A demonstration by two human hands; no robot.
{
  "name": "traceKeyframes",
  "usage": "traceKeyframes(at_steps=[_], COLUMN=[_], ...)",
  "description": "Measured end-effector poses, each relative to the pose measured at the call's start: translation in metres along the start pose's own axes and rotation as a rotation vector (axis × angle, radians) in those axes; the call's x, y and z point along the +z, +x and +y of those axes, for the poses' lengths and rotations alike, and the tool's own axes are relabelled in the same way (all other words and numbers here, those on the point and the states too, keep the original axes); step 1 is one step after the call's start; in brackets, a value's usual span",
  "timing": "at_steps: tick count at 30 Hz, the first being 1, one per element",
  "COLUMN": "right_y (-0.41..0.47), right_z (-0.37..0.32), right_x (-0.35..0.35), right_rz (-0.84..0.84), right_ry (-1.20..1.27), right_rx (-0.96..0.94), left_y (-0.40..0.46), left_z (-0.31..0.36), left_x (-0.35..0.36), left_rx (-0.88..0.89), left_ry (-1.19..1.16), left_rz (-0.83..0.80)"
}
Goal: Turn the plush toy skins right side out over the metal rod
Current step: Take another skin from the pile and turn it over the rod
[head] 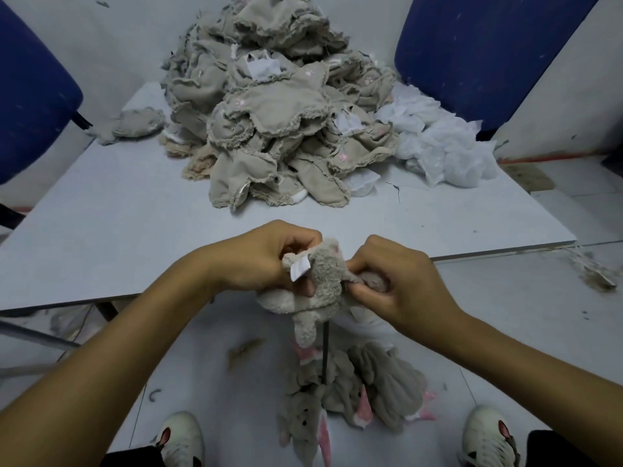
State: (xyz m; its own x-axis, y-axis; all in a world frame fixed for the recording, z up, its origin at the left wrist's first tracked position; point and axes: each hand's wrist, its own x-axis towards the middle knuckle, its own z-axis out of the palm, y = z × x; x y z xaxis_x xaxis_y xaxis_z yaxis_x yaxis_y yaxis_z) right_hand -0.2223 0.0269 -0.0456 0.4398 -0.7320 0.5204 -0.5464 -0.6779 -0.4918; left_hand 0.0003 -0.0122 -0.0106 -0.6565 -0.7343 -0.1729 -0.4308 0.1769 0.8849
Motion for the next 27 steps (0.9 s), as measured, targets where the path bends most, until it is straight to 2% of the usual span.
traceKeyframes(at_steps=[2, 5, 9, 16, 18, 20, 24, 25, 26, 27], right_y=[-0.004, -0.005, -0.005, -0.014, -0.013, -0.007, 0.033, 0.045, 0.055, 0.062], right_z=[-0.004, -0.005, 0.001, -0.004, -0.003, -0.003, 0.004, 0.007, 0.010, 0.015], right_x=[0.003, 0.003, -0.003, 0.008, 0.006, 0.001, -0.024, -0.028, -0.029, -0.026], right_rz=[0.004, -0.007, -0.086, -0.051, -0.042, 0.044, 0.324, 0.343, 0.338, 0.318], right_ry=[-0.082, -0.066, -0.090, -0.172, -0.150, -0.094, 0.100, 0.124, 0.140, 0.158], right_rx=[-0.023, -0.004, -0.031, -0.067, -0.055, -0.029, 0.100, 0.143, 0.191, 0.240], left_y=[0.002, 0.007, 0.013, 0.021, 0.019, 0.012, 0.006, 0.009, 0.014, 0.019], left_z=[0.004, 0.007, 0.009, 0.023, 0.023, 0.026, 0.037, 0.036, 0.032, 0.029], left_x=[0.004, 0.009, 0.023, 0.025, 0.018, 0.004, -0.036, -0.044, -0.047, -0.046], left_rx=[0.002, -0.052, -0.155, -0.212, -0.174, -0.123, 0.087, 0.093, 0.063, 0.001], left_ry=[0.124, 0.480, 0.881, 0.935, 0.870, 0.602, -0.149, -0.258, -0.265, -0.175], left_rz=[0.008, 0.070, 0.035, -0.022, -0.084, -0.109, 0.216, 0.278, 0.345, 0.418])
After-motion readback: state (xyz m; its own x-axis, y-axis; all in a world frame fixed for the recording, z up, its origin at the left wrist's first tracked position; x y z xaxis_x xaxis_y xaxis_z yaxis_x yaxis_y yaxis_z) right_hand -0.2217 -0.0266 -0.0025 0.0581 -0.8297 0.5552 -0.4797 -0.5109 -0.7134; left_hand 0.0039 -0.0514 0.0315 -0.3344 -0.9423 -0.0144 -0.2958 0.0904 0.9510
